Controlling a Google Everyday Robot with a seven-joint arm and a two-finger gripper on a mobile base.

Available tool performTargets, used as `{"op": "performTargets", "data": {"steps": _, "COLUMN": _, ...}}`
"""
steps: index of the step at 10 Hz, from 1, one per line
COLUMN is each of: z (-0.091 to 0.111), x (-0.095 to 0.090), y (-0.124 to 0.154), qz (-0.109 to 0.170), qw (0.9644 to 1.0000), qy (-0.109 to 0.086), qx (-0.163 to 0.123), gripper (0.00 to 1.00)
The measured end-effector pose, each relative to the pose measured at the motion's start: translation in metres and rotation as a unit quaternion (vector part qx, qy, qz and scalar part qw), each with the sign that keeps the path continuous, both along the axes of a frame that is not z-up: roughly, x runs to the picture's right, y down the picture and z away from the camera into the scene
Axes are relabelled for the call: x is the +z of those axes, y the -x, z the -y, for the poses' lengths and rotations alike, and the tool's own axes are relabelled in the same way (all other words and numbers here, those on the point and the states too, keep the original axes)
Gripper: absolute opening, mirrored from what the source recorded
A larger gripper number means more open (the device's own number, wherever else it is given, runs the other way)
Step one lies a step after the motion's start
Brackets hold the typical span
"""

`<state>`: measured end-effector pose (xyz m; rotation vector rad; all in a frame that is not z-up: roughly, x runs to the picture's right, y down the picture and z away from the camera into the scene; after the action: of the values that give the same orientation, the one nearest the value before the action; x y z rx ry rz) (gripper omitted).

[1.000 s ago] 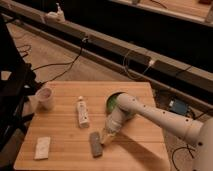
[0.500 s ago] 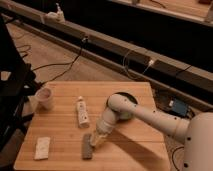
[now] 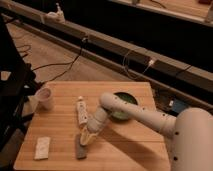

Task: Push the eraser across the table

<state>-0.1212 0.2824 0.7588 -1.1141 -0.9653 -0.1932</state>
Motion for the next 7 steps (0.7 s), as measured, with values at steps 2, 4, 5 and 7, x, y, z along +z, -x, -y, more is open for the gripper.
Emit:
{"op": "performTargets", "data": {"steps": 2, "z": -0.009, "x": -0.005, "y": 0.025, "qz": 0.030, "qw": 0.9994, "qy": 0.012, "qx": -0.014, "gripper": 0.00}}
{"op": "performTargets", "data": {"steps": 4, "z": -0.008, "x": -0.008, "y": 0.045, "qz": 0.052, "qw": 0.9983, "qy": 0.007, "qx": -0.023, "gripper": 0.00}}
{"op": "performTargets", "data": {"steps": 5, "z": 0.000, "x": -0.006, "y": 0.047, "qz": 0.052, "qw": 0.9983, "qy": -0.009, "qx": -0.022, "gripper": 0.00}}
{"op": "performTargets", "data": {"steps": 7, "z": 0.032, "x": 0.004, "y": 0.030, "qz": 0.022, "qw": 0.9980, "qy": -0.059, "qx": 0.001, "gripper": 0.00}}
